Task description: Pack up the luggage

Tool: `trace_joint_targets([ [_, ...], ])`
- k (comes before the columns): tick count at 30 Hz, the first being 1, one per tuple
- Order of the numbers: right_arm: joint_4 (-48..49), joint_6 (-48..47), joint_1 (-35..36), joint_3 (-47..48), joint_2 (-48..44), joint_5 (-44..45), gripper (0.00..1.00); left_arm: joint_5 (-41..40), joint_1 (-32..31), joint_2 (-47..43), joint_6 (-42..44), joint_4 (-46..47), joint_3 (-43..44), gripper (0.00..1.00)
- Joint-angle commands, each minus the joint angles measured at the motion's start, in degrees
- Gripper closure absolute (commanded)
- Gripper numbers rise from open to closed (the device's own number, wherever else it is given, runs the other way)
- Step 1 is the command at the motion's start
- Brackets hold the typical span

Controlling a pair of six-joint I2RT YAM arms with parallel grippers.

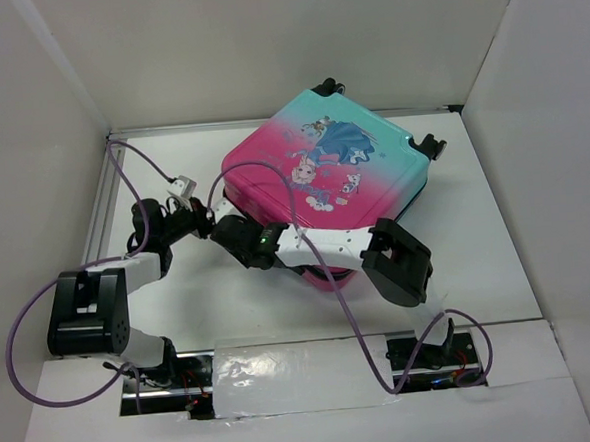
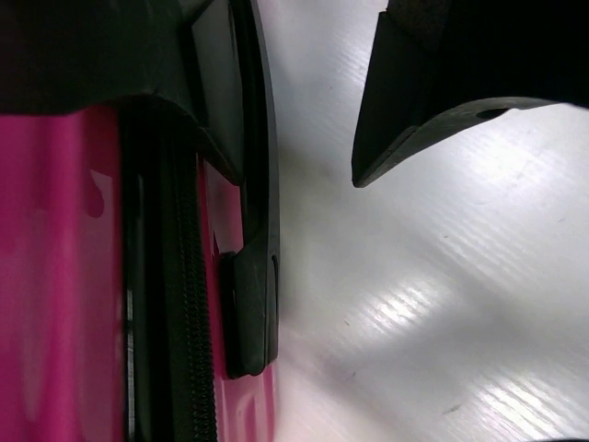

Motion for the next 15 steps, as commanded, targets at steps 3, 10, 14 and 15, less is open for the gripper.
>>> trace_joint_targets([
  [3,3.81,-0.1,-3.04,-0.47,3.42,1.48,0.52,-2.97,2.7,0.96,0.27,4.14,1.8,1.0],
  [10,4.34,-0.62,-4.18,-2.48,4.66,1.48,1.0,-2.88,3.23,0.96,-0.25,4.14,1.8,1.0],
  [14,6.0,-3.35,-4.18,-10.64,-1.37,0.6,1.0,-3.5,3.23,0.96,-0.25,3.61,1.8,1.0],
  [15,7.4,-4.14,-4.18,-12.93,-3.23,-0.97,1.0,-3.5,3.75,0.35,-0.25,3.61,1.8,1.0],
])
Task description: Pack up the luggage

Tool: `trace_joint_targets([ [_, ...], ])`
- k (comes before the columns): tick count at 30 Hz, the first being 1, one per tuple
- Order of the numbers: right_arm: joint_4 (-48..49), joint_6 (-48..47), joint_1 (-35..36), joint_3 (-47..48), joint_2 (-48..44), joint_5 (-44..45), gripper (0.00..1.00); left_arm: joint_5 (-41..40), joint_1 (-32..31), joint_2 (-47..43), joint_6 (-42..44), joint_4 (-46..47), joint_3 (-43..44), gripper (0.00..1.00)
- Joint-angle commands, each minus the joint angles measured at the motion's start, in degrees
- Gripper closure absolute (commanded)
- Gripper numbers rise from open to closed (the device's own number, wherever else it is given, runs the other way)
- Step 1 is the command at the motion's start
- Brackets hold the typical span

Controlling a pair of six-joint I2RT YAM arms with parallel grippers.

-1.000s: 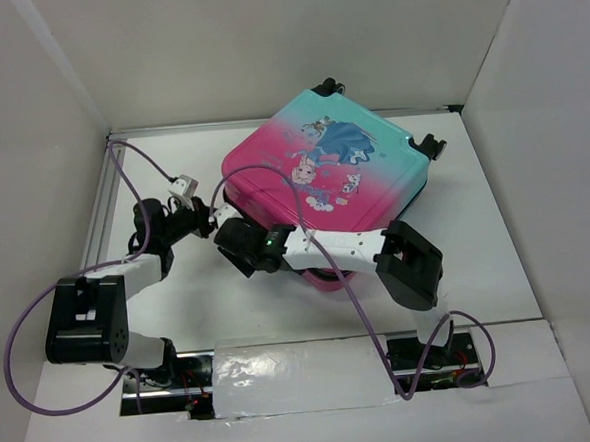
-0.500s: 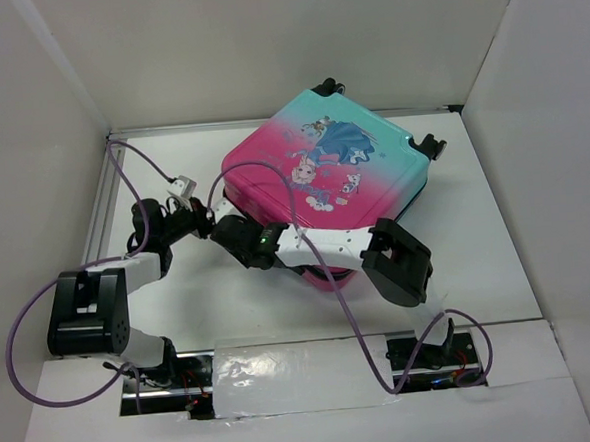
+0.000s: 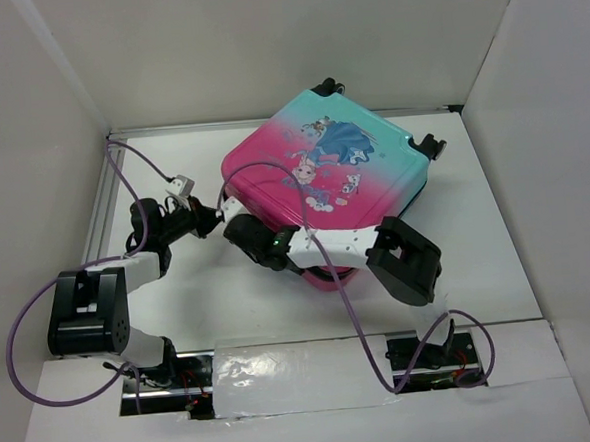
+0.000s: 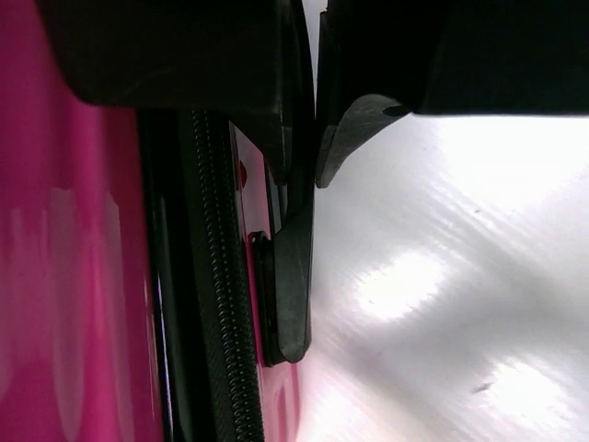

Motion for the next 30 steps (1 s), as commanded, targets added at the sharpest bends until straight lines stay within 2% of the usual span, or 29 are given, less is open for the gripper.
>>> trace_joint_targets([
  [1,-0.28,-2.57,-1.95,-11.96,-4.81,-4.5,1.0,-4.7,2.9,-0.12,1.15,2.46,1.56,1.0],
  [2,0.69,-3.44,-1.95,-14.54,-9.01,-5.76,1.0,-4.7,2.9,-0.81,1.15,2.45,1.03,1.0],
  [7,0.96,-4.16,-0.19,-25.09,-17.92,-7.63,1.0,-4.18,2.9,-3.72,0.53,1.41,-0.29,1.0],
  [11,-4.3,-0.31,1.12,-26.95,-21.52,-3.5,1.0,-2.87,3.43,-6.88,4.65,-5.35,-0.9,1.0],
  [15,-10.27,1.72,1.74,-29.5,-26.71,-1.73,1.0,-3.83,3.43,-10.75,6.5,-7.56,-3.27,1.0],
  [20,-15.29,6.81,2.45,-28.98,-35.49,1.17,1.0,-4.88,4.04,-11.9,8.18,-10.82,-1.97,1.0],
  [28,-22.24,13.67,4.55,-27.83,-37.18,0.03,1.0,-2.69,5.1,0.48,9.32,-11.35,7.25,1.0],
  [30,-23.99,14.47,5.87,-27.83,-34.82,0.81,1.0,-1.2,5.1,4.09,8.54,-10.73,8.93,1.0],
])
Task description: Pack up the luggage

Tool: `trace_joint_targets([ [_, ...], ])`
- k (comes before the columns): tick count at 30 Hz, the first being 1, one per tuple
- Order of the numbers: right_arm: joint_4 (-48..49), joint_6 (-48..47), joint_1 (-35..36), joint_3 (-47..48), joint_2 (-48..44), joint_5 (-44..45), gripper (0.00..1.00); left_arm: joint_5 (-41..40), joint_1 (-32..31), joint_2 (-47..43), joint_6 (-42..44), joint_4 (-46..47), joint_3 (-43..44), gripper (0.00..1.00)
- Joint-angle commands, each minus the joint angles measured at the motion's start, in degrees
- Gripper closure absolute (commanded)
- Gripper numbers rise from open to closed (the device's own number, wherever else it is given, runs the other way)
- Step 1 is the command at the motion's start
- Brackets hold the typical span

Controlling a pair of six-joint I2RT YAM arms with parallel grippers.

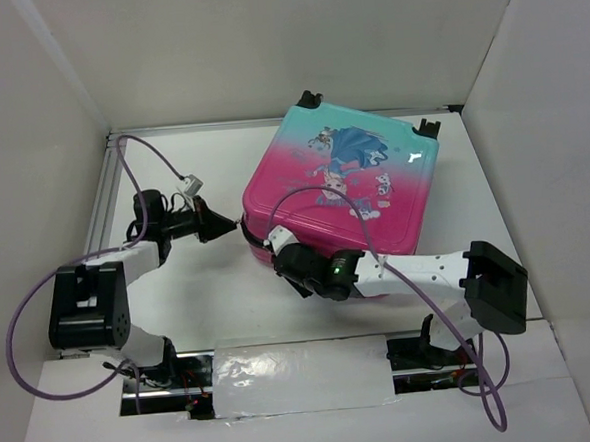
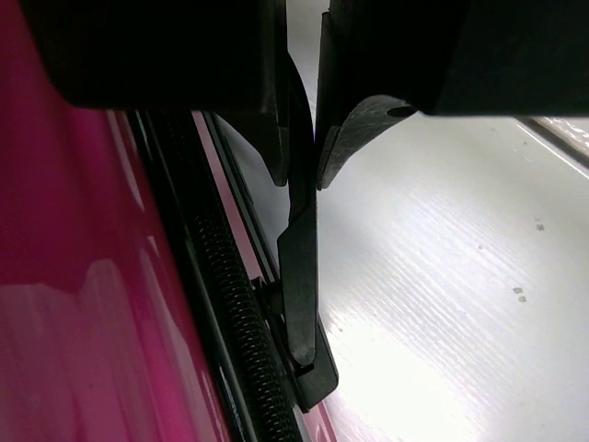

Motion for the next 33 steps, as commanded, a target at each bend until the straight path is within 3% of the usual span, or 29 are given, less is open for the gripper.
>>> trace_joint_targets([
  [1,-18.49,7.41,2.74,1.02,-2.94,8.94,1.0,-16.38,5.14,5.08,3.99,5.92,5.5,1.0],
  [9,-20.78,9.18,9.34,3.13,5.67,11.49,1.0,-11.73,5.14,14.83,-0.41,11.2,13.86,1.0],
  [13,-21.31,9.88,9.35,3.13,3.67,11.5,1.0,-11.11,4.35,20.28,-1.56,13.22,17.81,1.0],
  [24,-20.52,9.88,7.68,1.98,0.58,12.29,1.0,-12.34,0.57,29.52,1.52,3.48,33.09,1.0],
  [33,-20.52,9.88,6.01,2.51,2.25,12.29,1.0,-12.95,-0.04,28.83,2.13,2.77,32.14,1.0],
])
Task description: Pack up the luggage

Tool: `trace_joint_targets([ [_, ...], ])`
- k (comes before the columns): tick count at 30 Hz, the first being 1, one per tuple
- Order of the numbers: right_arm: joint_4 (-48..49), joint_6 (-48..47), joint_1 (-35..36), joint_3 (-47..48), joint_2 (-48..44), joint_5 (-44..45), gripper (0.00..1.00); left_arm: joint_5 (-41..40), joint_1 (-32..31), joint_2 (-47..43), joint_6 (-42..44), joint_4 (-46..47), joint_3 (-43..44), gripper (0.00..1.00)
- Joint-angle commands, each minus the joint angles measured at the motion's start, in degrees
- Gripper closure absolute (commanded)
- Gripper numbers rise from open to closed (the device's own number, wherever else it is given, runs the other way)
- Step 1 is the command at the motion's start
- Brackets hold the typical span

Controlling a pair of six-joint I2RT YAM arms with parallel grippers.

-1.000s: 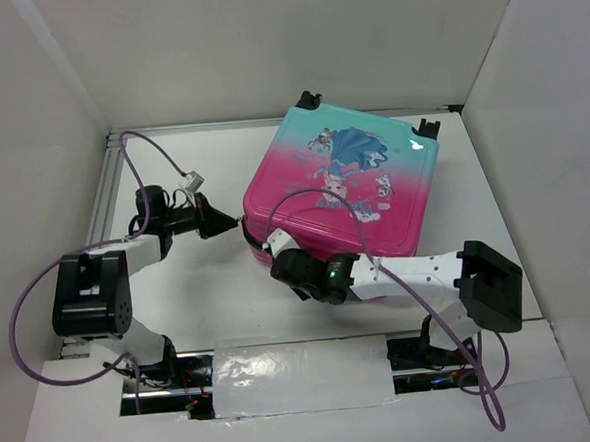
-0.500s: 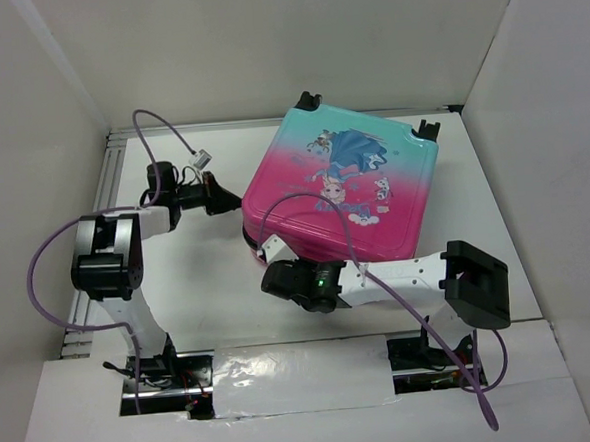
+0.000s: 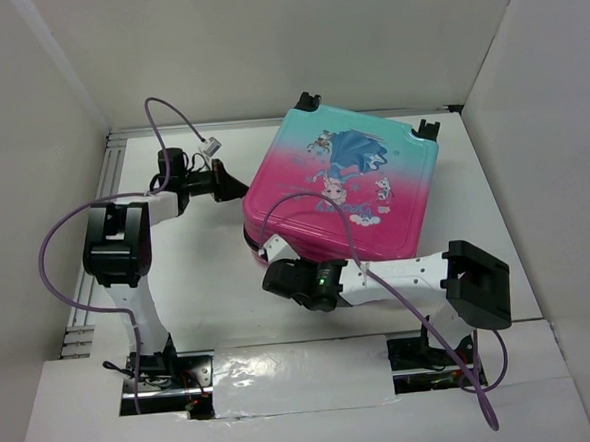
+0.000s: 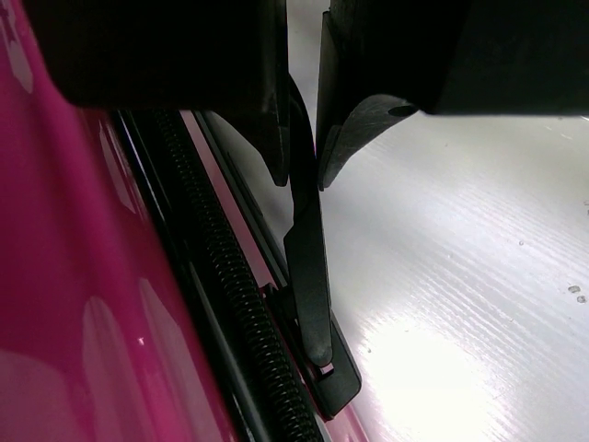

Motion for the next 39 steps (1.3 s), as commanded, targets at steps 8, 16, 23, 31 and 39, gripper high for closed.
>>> trace_joint_targets([
  [8,-15.23,2.47,-1.01,0.0,-3.15,0.9,1.0,-18.04,3.91,-3.51,5.13,3.41,-1.19,0.68],
  [16,-15.23,1.25,-1.01,9.2,-0.33,0.11,0.42,-17.34,5.58,-13.36,2.58,9.31,-9.72,0.0],
  [23,-13.3,-6.05,-1.01,32.76,0.28,0.11,0.09,-21.03,5.58,-13.37,-3.57,5.62,-4.37,0.0],
  [31,-17.23,1.74,-13.99,46.57,-0.85,12.21,0.0,-27.0,1.63,-10.9,-6.48,4.04,1.79,0.0],
  [39,-24.12,19.96,-48.07,36.31,-13.15,15.75,0.04,-38.26,-5.49,-9.76,-3.4,-3.26,6.01,0.02],
])
